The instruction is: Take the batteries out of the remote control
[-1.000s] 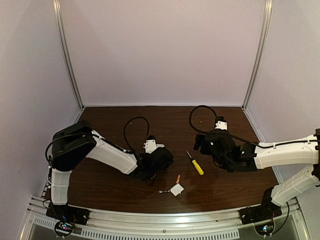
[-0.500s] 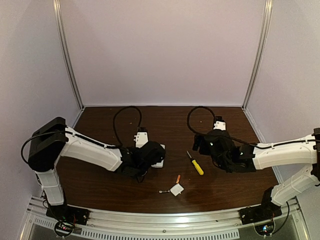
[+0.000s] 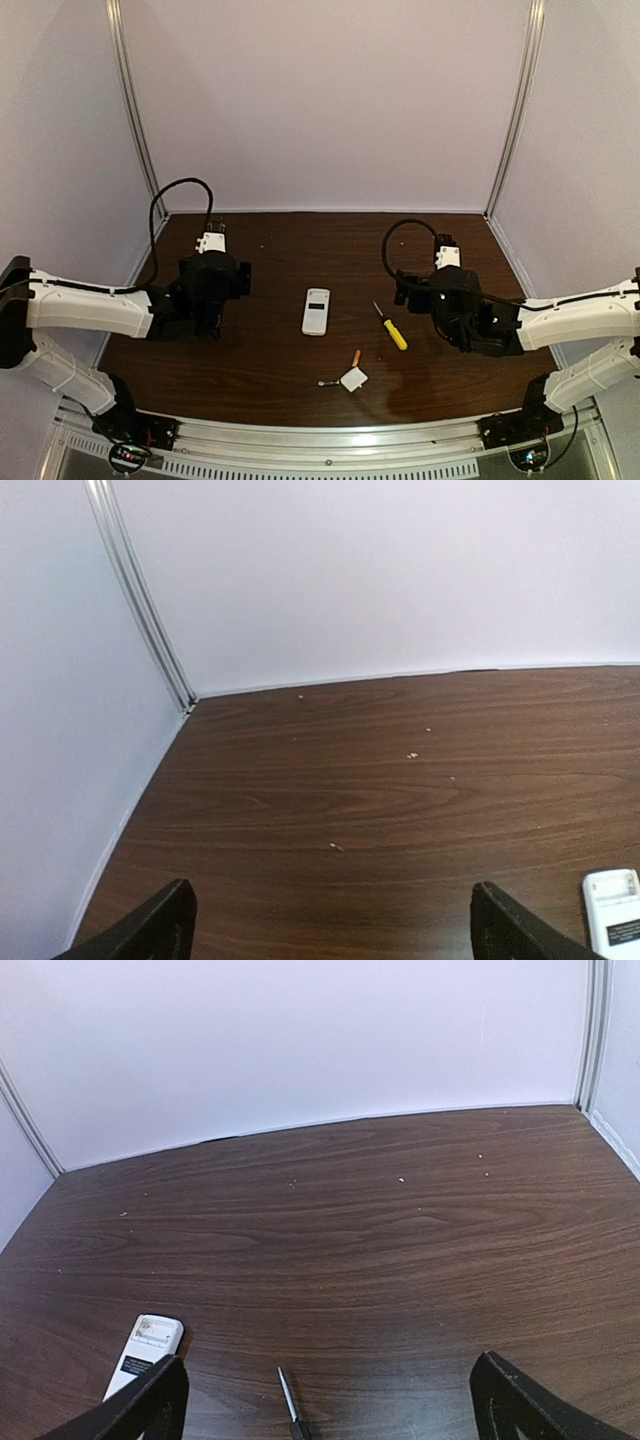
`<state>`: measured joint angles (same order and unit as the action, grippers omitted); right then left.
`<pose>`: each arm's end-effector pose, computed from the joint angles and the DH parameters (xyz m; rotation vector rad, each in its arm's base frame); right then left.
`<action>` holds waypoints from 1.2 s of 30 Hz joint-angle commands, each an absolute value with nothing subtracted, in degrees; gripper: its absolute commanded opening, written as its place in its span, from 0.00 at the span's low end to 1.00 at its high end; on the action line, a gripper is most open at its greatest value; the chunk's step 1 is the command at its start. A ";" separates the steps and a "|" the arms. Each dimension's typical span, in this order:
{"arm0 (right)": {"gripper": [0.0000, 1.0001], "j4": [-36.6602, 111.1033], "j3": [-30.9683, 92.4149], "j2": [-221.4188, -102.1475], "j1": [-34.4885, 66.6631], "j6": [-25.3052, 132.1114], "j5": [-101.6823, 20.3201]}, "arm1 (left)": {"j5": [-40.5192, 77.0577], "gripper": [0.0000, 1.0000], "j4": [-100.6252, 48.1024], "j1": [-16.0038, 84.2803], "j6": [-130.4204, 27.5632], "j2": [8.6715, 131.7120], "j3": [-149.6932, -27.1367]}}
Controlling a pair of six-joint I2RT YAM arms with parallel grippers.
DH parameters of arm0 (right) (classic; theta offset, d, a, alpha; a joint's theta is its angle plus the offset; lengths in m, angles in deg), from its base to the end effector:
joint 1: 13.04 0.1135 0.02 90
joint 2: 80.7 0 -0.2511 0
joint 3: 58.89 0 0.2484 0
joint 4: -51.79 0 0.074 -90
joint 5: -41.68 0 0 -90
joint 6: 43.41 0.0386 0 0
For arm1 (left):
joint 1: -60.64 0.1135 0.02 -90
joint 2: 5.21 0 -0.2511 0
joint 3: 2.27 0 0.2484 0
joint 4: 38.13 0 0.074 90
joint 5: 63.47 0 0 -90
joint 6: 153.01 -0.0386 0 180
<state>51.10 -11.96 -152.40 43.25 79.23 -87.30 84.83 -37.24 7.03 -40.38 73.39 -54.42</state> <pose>0.1648 0.2033 0.2031 0.0260 1.9276 0.3569 0.1905 -0.2031 0.2057 -0.1034 1.8129 0.1083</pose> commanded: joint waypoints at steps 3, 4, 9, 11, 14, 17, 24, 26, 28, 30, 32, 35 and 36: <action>1.00 60.15 -16.09 -150.56 43.58 73.28 -84.38 | 77.29 0.97 -48.26 16.06 -55.65 62.15 -47.66; 1.00 60.90 -16.59 -150.29 43.56 72.85 -83.38 | 76.88 0.97 -49.50 17.67 -56.45 60.37 -46.30; 1.00 65.22 -19.42 -148.62 43.59 70.76 -77.38 | 76.56 0.97 -57.82 26.20 -59.06 53.57 -39.33; 1.00 65.44 -19.58 -148.35 43.65 70.46 -76.45 | 78.28 0.97 -64.32 29.38 -60.33 52.12 -36.00; 1.00 65.37 -19.77 -147.87 43.63 70.49 -75.16 | 75.25 0.97 -74.70 33.49 -66.30 52.47 -31.17; 1.00 65.45 -20.47 -145.96 43.65 70.88 -73.59 | 73.74 0.97 -76.56 37.16 -68.01 55.87 -30.39; 1.00 66.88 -23.25 -140.08 43.65 71.52 -70.03 | 66.21 0.97 -94.34 43.30 -74.72 72.09 -28.38; 1.00 66.52 -23.53 -139.10 43.65 71.75 -69.62 | 64.03 0.97 -95.98 44.74 -75.12 75.40 -29.39; 1.00 66.43 -23.64 -138.61 43.65 71.80 -69.26 | 59.34 0.97 -94.90 46.48 -72.87 77.18 -30.16; 1.00 66.34 -23.72 -138.22 43.66 71.81 -69.09 | 55.36 0.97 -94.38 48.08 -71.25 78.54 -30.62; 1.00 66.53 -23.90 -137.93 43.65 71.75 -68.98 | 50.67 0.97 -94.05 49.75 -70.34 79.81 -31.13; 1.00 66.44 -24.02 -137.66 43.65 71.62 -69.15 | 45.68 0.97 -92.15 51.80 -69.62 82.18 -32.87; 1.00 66.68 -24.14 -137.72 43.65 71.70 -69.15 | 44.75 0.97 -89.99 52.25 -68.93 81.89 -33.43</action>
